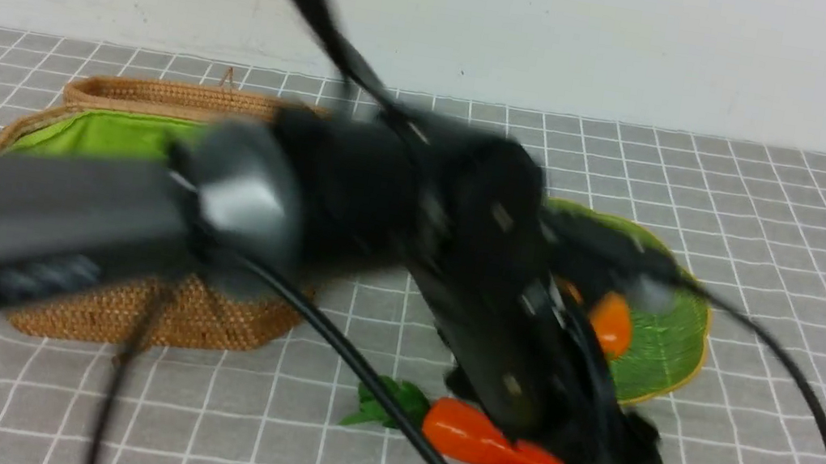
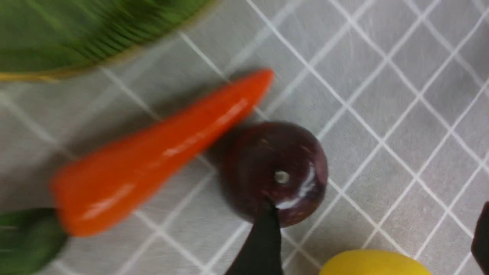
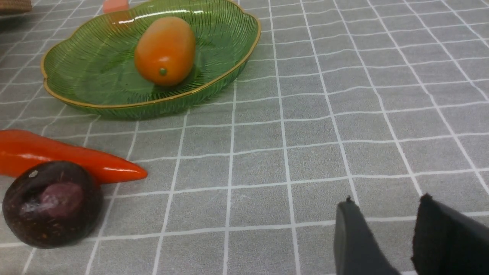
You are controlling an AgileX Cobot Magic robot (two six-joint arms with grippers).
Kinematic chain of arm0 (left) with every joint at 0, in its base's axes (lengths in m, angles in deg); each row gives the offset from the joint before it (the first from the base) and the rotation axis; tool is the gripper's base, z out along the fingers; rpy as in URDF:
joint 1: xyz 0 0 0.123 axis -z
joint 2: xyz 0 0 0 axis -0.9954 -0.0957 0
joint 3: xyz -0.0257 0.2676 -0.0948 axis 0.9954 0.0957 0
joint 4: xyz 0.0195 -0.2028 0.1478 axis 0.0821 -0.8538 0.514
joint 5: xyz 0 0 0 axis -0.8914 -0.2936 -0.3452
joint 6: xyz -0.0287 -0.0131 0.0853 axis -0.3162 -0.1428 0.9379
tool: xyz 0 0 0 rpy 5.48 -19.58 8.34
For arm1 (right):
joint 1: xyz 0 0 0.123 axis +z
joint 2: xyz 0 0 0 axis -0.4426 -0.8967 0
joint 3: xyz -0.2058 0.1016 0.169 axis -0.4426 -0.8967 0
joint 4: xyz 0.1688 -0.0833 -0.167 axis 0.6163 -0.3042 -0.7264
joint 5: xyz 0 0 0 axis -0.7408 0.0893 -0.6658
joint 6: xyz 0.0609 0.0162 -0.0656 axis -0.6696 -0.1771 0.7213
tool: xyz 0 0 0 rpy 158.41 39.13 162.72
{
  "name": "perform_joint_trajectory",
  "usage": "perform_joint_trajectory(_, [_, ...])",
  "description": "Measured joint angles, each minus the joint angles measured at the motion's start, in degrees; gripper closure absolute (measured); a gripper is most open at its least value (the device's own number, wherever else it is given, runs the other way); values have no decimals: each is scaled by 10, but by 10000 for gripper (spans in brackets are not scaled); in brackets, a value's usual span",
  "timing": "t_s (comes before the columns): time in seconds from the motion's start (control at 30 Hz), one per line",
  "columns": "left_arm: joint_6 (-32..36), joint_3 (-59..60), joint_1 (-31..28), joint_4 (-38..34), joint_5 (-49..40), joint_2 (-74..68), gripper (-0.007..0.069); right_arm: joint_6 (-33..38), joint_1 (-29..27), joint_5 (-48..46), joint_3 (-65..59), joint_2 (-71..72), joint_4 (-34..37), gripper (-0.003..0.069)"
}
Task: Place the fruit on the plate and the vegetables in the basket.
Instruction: Grab a mangosteen with your left arm and put it on the plate on the right
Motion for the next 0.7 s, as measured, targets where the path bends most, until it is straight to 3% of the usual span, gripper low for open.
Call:
perform_joint_trajectory(0.33, [-164, -22, 13, 84, 15, -68, -31, 0, 0, 0, 0, 0, 0, 418])
perform_joint_trajectory(0.7, [-176, -29, 14, 68, 9, -109, 83, 0, 0, 0, 0, 0, 0, 418])
